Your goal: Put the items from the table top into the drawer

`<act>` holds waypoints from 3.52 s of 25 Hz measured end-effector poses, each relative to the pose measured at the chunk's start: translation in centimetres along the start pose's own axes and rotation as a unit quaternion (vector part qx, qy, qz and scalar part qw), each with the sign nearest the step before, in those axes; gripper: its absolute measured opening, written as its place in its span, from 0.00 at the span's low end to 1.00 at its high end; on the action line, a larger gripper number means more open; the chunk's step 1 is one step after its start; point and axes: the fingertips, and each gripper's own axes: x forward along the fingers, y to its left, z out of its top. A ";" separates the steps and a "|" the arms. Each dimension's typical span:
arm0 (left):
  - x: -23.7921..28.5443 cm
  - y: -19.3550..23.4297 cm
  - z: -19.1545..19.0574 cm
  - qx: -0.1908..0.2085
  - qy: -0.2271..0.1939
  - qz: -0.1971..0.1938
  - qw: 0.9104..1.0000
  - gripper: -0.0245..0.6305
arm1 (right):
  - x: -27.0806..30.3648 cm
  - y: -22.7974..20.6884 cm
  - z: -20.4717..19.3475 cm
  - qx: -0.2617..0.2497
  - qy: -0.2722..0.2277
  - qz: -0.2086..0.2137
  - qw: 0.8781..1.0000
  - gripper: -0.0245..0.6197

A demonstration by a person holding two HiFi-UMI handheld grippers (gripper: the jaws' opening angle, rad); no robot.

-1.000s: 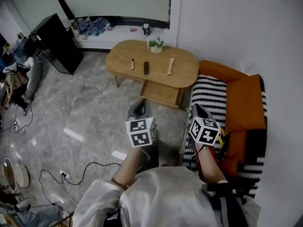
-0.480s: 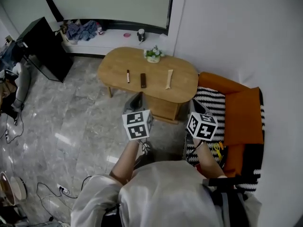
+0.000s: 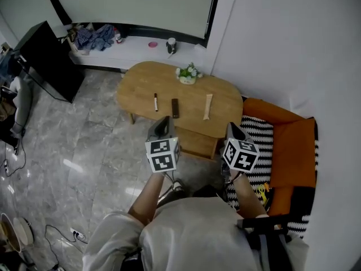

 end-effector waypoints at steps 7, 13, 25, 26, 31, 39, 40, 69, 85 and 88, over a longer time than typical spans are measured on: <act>4.2 0.3 -0.4 -0.004 0.024 0.009 1.000 0.05 | 5.2 -1.7 0.7 0.009 0.017 0.003 1.000 0.03; 8.0 0.2 -1.4 -0.008 0.047 0.042 0.998 0.05 | 11.8 -2.7 2.2 -0.001 0.039 0.042 0.998 0.03; 16.6 1.7 -9.9 -0.043 0.117 0.091 0.988 0.05 | 23.6 -6.3 -4.1 -0.031 0.126 0.088 0.988 0.03; 17.5 1.9 -11.0 -0.043 0.119 0.092 0.988 0.05 | 24.6 -6.7 -5.2 -0.028 0.131 0.085 0.987 0.03; 21.5 2.0 -17.3 -0.057 0.149 0.085 0.984 0.05 | 28.5 -8.8 -10.3 -0.020 0.151 0.066 0.986 0.03; 26.3 0.5 -23.6 -0.065 0.171 0.067 0.981 0.05 | 32.1 -11.1 -15.1 0.003 0.157 0.052 0.986 0.03; 26.8 0.5 -24.1 -0.065 0.172 0.067 0.981 0.05 | 32.4 -11.2 -15.5 0.003 0.158 0.051 0.986 0.03; 43.5 -10.1 -31.7 -0.037 0.241 -0.039 0.969 0.22 | 37.4 -23.0 -21.7 0.033 0.213 0.020 0.976 0.03; 49.0 -12.7 -36.1 -0.008 0.326 -0.048 0.944 0.37 | 37.5 -27.4 -24.2 0.051 0.237 0.013 0.970 0.03; 49.6 -12.8 -36.6 0.002 0.337 -0.043 0.941 0.37 | 37.2 -28.0 -24.8 0.055 0.243 0.010 0.968 0.03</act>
